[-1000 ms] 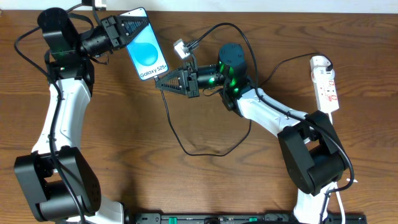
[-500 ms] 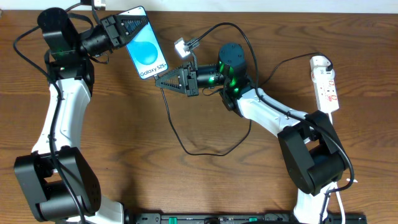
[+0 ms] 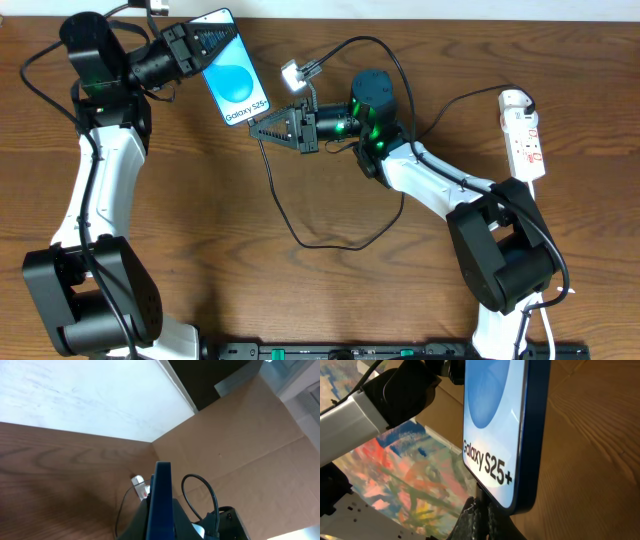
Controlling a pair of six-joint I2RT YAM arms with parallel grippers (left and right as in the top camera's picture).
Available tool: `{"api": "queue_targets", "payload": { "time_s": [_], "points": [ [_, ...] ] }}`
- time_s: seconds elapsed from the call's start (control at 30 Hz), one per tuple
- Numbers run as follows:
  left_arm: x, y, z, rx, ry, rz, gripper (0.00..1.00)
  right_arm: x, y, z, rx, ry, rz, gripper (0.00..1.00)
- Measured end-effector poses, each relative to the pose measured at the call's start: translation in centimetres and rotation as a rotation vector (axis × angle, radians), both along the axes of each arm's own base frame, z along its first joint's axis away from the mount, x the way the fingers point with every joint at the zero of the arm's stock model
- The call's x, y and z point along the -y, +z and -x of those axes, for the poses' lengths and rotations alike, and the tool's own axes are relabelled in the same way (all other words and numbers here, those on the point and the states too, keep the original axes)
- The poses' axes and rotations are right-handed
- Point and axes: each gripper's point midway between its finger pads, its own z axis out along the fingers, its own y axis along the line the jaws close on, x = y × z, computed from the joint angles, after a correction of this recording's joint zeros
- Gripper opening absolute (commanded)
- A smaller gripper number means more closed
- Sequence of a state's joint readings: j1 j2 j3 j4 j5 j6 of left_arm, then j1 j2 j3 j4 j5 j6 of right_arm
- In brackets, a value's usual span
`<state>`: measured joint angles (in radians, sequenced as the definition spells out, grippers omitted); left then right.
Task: Plug charger to phone and switch on socket
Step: 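Open the right gripper and withdraw it up and right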
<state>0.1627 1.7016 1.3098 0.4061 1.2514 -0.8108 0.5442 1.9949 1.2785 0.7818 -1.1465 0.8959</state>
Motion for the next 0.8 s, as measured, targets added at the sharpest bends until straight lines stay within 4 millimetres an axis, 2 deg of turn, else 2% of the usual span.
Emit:
{"api": "queue_targets", "payload": {
  "time_s": [0.43, 0.53, 0.63, 0.8],
  "points": [
    [-0.01, 0.01, -0.02, 0.001, 0.002, 0.0, 0.07, -0.02, -0.05, -0.08, -0.005, -0.006, 0.001, 0.01],
    [-0.01, 0.01, -0.02, 0.001, 0.002, -0.001, 0.08, -0.02, -0.06, -0.08, -0.005, -0.006, 0.001, 0.05],
    [0.06, -0.07, 0.11, 0.001, -0.007, -0.002, 0.08, -0.03, 0.06, -0.36, 0.013, -0.023, -0.005, 0.14],
    [-0.38, -0.1, -0.01, 0.01, 0.004, -0.009, 0.07, 0.2, 0.13, -0.73, 0.037, -0.036, -0.009, 0.45]
  ]
}}
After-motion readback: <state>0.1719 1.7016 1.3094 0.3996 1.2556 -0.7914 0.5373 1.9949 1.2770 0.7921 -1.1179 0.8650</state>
